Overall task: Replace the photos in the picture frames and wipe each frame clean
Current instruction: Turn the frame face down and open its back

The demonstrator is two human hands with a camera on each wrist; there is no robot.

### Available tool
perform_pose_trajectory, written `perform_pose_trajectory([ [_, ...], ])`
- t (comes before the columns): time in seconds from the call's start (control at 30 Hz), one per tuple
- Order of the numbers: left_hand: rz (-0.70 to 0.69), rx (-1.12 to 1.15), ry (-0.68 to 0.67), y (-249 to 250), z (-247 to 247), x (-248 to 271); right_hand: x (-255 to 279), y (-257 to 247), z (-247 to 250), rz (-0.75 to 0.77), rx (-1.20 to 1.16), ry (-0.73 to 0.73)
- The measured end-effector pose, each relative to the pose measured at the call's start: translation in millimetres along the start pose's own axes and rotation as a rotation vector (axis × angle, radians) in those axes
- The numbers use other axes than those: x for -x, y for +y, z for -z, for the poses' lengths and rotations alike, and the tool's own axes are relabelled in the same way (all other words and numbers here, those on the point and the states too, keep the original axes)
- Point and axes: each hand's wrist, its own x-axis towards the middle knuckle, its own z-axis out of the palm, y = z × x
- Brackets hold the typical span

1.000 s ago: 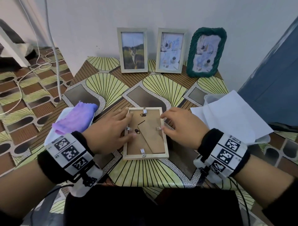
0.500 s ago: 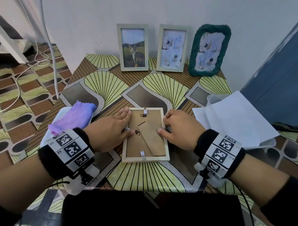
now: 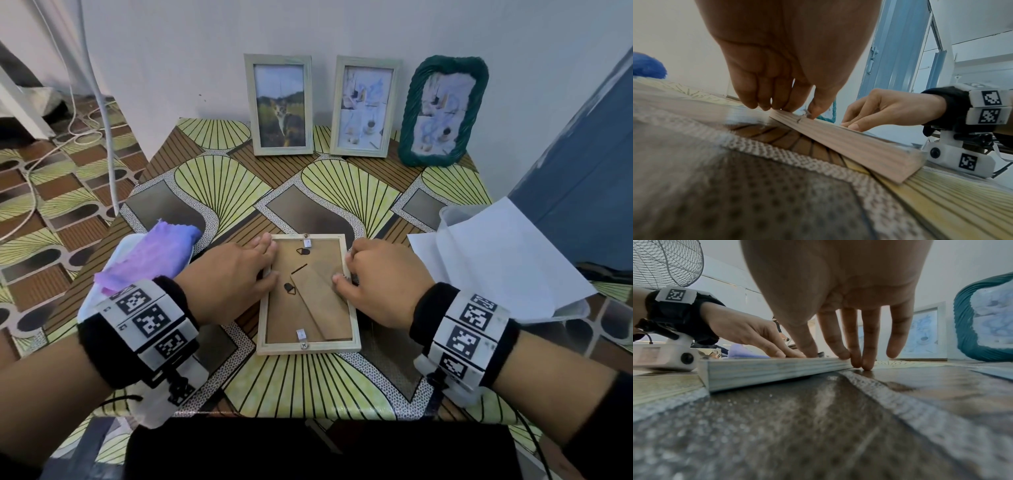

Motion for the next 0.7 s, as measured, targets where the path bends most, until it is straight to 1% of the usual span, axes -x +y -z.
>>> perform_pose_trajectory([
  [0.23, 0.055, -0.013, -0.040, 2.4, 8.9, -1.9, -4.0, -6.0, 2.9, -0.007, 0.049, 0.022],
  [0.37, 0.071, -0.026, -0.063, 6.1, 10.1, -3.0, -10.5, -9.3, 3.6, -0.042, 0.063, 0.045],
  [0.5, 0.077, -0.038, -0.063, 7.2, 10.7, -1.7, -9.8, -5.5, 1.5, -0.039, 0.013, 0.072],
  [0.6, 0.070, -0.061, -0.103, 7.4, 9.7, -0.8, -11.8, -0.8, -0.3, -0.054, -0.015, 0.046],
  [0.7, 0.046, 0.104, -0.161, 0.9, 9.9, 5.0, -15.9, 4.3, -1.2, -0.076, -0.062, 0.049],
])
